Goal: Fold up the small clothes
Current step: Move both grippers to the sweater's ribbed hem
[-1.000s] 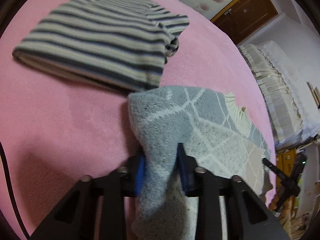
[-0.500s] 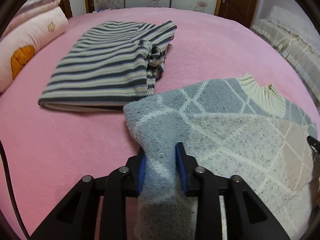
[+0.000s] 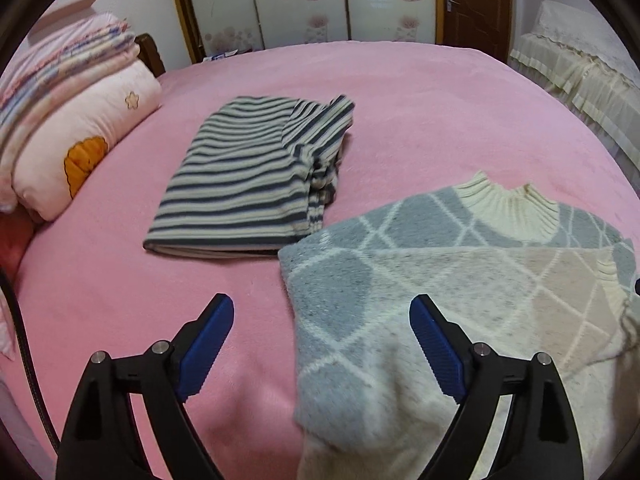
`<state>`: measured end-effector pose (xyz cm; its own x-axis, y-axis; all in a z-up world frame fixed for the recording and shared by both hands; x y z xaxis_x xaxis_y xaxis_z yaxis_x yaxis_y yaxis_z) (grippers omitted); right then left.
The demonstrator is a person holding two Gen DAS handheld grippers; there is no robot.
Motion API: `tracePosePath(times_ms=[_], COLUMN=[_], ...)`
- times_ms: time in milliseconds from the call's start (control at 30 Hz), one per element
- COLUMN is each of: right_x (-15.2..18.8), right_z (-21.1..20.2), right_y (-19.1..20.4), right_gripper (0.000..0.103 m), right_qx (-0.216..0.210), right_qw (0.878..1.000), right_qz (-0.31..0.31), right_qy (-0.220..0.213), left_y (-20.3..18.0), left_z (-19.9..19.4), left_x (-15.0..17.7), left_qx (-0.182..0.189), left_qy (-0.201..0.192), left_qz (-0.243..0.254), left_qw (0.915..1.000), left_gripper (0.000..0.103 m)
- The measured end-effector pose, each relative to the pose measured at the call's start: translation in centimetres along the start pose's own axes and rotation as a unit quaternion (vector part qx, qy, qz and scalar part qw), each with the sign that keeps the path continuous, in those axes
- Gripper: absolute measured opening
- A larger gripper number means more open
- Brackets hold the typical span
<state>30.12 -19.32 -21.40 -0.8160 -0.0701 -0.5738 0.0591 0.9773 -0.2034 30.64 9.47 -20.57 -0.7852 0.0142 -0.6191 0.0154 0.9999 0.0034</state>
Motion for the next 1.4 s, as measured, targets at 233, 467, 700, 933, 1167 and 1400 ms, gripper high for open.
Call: tracePosePath(times_ms=[233, 467, 700, 933, 1167, 1400], right_x=[0.2, 2.3, 6.0, 9.1, 11.3, 14.8], right_z=[-4.8, -10.1, -15.5, -19.2, -23.2, -25.5], right_y=[-0.5, -1.0, -2.2, -3.7, -5.2, -5.9], right_gripper=[0.033, 0.034, 0.034, 0.034, 0.034, 0.034], right_qx=[-0.014, -0.032, -0.037, -0.048, -0.036, -0.028], right_qw=[0.999, 0.998, 0.996, 0.993, 0.989, 0.988], right_qz=[0.020, 0.041, 0.058, 0.084, 0.097, 0.097], right_qy=[-0.022, -0.033, -0.062, -0.071, -0.103, -0.118], left_y=[-3.4, -6.5, -9.0, -8.6, -6.9, -5.5], left_z=[-5.8, -12.3, -18.6, -23.7, -27.0, -27.8], left_x=[-0.4, 1.0, 4.3, 6.5, 9.6, 13.9], left_qx=[0.035, 0.076, 0.089, 0.099, 0.099, 0.077], left_qy=[-0.054, -0.090, -0.119, -0.147, -0.155, -0.146], left_qz=[0.040, 0.034, 0.060, 0.041, 0.007, 0.000], left_qw=[0.9971, 0.9924, 0.9870, 0.9833, 0.9829, 0.9863], left_gripper=[0.089, 0.089, 0.089, 0.089, 0.092, 0.096])
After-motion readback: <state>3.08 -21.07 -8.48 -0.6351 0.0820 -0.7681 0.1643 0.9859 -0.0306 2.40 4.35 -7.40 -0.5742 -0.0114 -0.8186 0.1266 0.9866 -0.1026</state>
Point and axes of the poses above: each gripper's, at about its wrist camera, not at the fingertips, and z roughly the way its jaws point, y to its left, x to its underside, the point moved 5 cm from there along z, roughly the way its jaws point, and after that the axes turned 8 degrees about x, right-handed, at the moved point
